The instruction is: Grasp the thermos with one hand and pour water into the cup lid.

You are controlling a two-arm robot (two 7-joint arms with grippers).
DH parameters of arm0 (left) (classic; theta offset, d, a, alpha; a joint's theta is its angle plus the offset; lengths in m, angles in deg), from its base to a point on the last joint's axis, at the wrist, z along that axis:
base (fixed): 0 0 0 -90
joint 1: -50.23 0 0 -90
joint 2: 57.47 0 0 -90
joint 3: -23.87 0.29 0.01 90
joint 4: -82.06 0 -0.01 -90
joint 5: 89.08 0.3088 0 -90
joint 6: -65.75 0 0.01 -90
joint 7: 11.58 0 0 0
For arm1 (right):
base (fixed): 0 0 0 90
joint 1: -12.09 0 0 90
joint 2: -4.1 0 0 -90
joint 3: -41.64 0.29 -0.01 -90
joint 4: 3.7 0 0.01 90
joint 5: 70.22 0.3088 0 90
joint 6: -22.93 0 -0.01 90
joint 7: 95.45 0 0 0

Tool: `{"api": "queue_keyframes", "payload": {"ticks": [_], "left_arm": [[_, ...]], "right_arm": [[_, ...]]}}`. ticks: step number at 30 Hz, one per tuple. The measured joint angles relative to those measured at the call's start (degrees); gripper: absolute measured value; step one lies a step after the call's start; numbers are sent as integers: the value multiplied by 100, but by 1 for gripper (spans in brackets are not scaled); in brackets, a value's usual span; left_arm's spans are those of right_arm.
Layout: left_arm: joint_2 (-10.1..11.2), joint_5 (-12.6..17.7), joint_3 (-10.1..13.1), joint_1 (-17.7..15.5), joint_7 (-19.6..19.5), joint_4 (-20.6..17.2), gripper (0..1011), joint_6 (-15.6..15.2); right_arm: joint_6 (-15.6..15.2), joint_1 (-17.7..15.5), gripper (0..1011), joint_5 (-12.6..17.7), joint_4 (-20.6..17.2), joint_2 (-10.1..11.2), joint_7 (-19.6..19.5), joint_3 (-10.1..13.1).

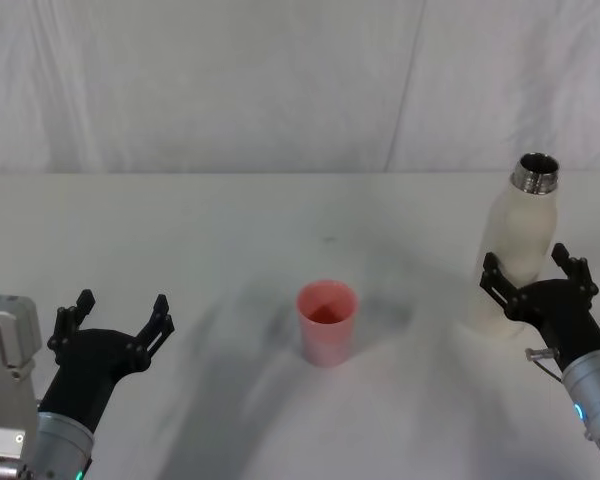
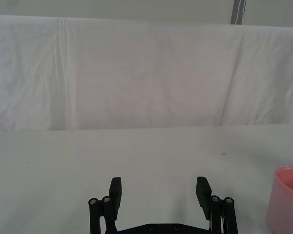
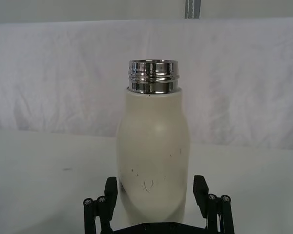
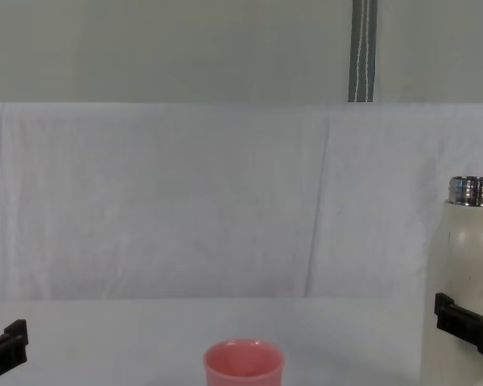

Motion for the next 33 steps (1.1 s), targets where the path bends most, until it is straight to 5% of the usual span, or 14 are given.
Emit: {"api": "queue_keyframes", "payload": {"ticks": [33], "left_arm": [[0, 0, 0, 0, 0, 0, 1001, 0]], "right_arm": [[-4, 382, 1003, 46, 358, 16, 79, -56]]}}
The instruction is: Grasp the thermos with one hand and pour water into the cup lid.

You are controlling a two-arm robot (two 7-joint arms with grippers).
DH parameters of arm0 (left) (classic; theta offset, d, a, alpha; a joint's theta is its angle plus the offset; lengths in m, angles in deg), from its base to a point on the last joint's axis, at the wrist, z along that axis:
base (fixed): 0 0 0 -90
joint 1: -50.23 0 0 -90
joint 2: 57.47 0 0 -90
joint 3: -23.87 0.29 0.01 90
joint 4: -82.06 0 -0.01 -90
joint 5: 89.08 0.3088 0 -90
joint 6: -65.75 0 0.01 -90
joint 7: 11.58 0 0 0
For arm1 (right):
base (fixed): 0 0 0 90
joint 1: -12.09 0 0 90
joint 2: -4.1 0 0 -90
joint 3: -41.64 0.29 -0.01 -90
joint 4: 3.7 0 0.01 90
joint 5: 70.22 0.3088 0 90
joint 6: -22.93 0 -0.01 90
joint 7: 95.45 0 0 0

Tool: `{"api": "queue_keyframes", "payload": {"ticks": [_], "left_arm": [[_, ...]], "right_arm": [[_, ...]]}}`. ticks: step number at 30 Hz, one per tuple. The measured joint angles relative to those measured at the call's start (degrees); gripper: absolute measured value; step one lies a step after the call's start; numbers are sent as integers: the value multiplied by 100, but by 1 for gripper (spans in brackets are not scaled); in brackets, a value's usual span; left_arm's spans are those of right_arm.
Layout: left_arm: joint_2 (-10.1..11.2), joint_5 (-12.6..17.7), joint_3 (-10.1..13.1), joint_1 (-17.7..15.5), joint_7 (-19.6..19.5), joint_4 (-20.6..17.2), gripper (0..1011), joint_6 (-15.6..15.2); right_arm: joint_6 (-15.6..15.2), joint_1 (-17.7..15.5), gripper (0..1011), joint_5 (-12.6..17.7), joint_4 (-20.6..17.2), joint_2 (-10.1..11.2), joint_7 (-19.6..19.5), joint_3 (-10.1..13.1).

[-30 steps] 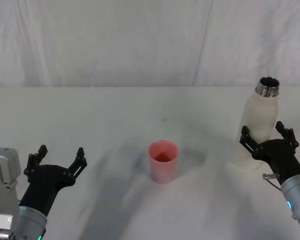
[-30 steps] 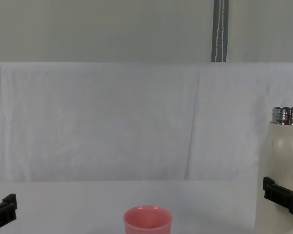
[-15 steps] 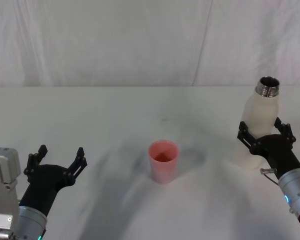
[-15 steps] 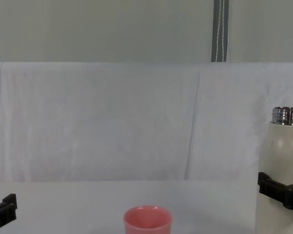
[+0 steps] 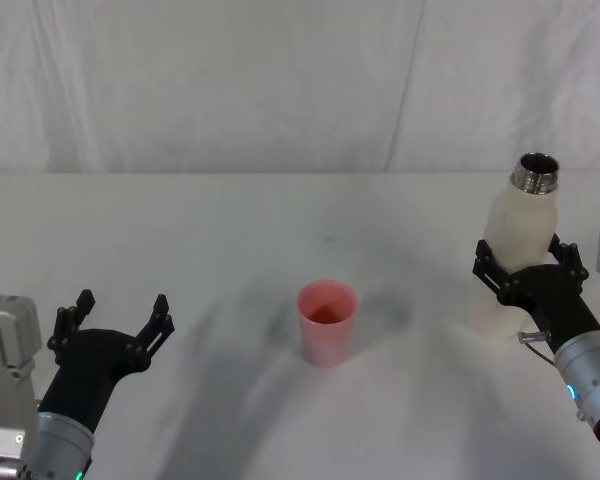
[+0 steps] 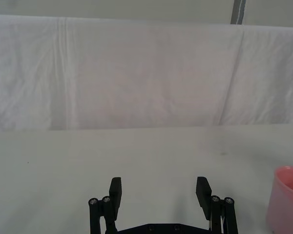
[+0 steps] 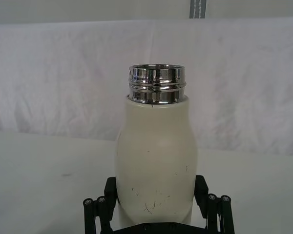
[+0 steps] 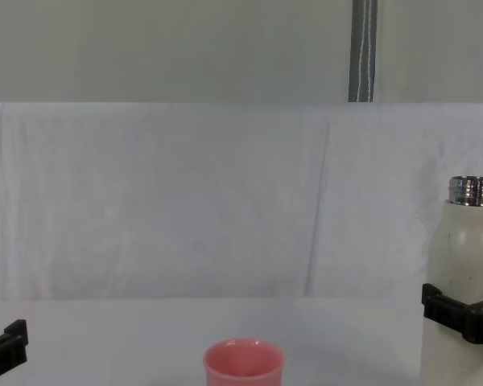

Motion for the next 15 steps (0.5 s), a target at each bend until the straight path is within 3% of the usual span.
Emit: {"api": "queue_keyframes", "payload": {"ticks": [15], "left_arm": [[0, 0, 0, 0, 0, 0, 1001, 0]], "right_arm": [[-30, 143, 1003, 42, 161, -4, 16, -19]]}}
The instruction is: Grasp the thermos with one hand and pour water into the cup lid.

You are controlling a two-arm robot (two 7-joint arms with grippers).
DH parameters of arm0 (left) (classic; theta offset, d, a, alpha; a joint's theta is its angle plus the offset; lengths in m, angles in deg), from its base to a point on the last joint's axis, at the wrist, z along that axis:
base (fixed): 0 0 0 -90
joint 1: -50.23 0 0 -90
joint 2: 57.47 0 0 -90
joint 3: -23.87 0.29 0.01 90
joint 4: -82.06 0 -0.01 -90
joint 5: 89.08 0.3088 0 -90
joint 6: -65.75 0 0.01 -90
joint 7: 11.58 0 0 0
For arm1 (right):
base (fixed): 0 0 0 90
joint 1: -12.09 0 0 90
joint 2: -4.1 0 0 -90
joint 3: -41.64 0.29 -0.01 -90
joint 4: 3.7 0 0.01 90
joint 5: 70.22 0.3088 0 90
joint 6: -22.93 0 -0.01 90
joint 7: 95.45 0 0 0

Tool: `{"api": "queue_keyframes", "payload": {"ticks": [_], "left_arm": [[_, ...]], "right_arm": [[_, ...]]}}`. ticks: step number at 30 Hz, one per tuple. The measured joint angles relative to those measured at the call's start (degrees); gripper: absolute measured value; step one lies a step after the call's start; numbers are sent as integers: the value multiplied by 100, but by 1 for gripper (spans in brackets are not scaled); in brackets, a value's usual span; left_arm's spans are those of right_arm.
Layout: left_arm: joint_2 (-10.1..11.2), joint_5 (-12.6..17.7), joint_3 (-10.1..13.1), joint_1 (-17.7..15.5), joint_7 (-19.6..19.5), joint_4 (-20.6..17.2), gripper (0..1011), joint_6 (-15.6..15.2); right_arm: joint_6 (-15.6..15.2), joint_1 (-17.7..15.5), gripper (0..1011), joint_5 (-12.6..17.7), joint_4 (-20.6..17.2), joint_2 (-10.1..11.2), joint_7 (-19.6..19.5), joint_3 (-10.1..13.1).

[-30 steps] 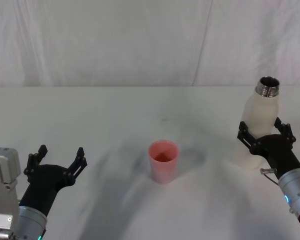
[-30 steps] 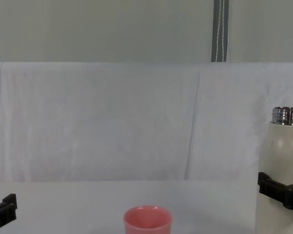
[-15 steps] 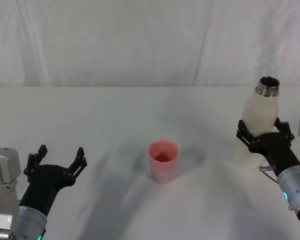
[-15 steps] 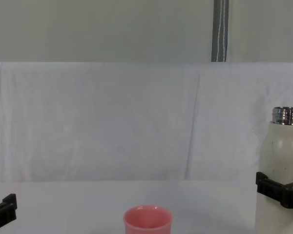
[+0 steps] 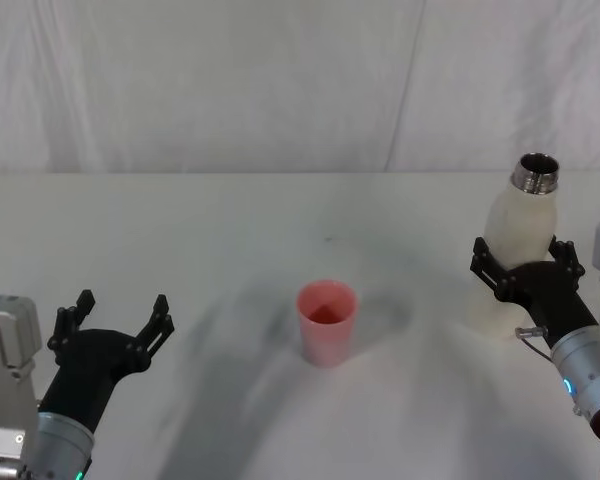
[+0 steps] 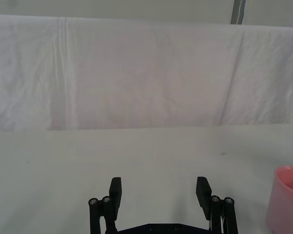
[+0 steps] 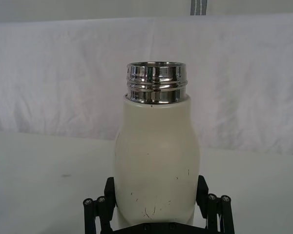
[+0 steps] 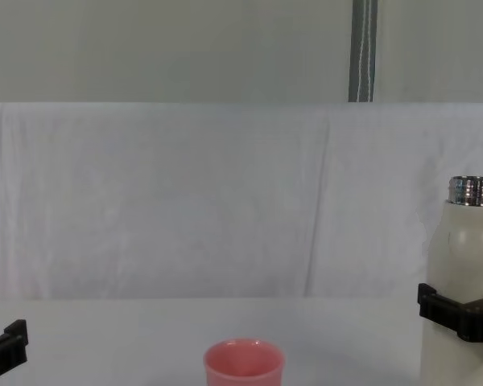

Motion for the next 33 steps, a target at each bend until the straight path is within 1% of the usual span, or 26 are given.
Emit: {"api": "queue_keyframes", "payload": {"ticks": [13, 18, 33], "left_arm": [[0, 0, 0, 0, 0, 0, 1001, 0], [0, 0, 0, 0, 0, 0, 1001, 0], [0, 0, 0, 0, 0, 0, 1001, 0]], "right_arm": [[1, -17, 1003, 0, -14, -2, 0, 1], [1, -20, 950, -1, -21, -2, 1, 2], [3, -28, 950, -5, -29, -2, 1, 5]]}}
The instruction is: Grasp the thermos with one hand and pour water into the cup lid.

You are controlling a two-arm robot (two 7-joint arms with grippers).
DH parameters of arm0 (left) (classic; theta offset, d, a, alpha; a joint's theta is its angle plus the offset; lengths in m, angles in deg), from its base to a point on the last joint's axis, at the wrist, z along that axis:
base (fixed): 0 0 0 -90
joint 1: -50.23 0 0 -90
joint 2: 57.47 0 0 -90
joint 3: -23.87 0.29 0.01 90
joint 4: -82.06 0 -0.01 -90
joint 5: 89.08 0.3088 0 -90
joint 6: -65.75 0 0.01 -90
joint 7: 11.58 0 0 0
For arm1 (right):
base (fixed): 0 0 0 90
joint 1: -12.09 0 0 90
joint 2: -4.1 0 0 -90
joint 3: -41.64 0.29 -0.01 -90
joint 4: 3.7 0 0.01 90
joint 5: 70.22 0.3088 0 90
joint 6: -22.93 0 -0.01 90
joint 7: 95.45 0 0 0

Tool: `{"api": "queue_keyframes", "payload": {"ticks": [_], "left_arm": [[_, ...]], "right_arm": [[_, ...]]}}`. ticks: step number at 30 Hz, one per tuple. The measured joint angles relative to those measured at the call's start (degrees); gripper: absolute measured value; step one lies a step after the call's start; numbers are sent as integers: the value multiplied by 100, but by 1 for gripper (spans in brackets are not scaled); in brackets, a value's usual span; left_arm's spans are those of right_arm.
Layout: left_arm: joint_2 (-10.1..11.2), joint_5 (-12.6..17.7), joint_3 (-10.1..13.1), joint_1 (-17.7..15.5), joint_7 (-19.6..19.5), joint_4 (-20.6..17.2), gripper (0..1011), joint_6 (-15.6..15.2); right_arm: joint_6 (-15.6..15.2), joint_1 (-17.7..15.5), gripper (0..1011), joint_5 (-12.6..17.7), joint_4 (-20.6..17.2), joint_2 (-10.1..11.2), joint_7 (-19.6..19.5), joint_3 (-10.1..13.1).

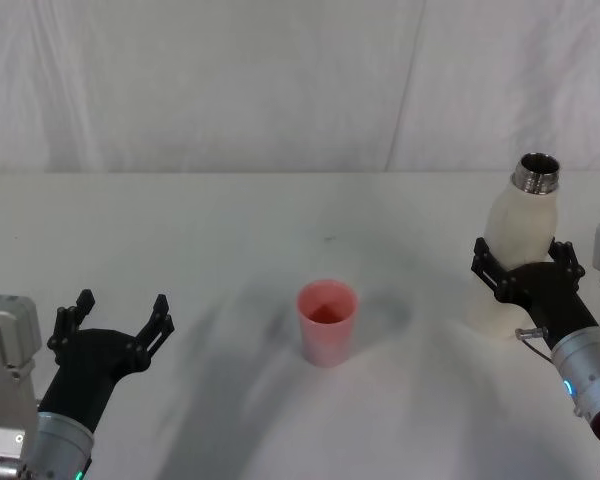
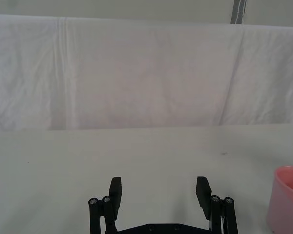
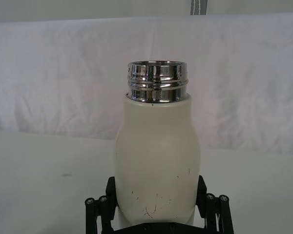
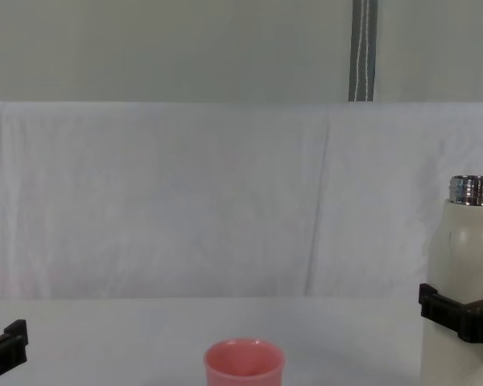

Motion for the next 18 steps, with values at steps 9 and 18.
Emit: {"api": "queue_keyframes", "payload": {"ticks": [9, 18], "left_arm": [[0, 0, 0, 0, 0, 0, 1001, 0], [0, 0, 0, 0, 0, 0, 1001, 0]], "right_arm": [[-76, -48, 950, -69, -357, 141, 5, 22], [-550, 13, 950, -632, -839, 497, 12, -174]]}}
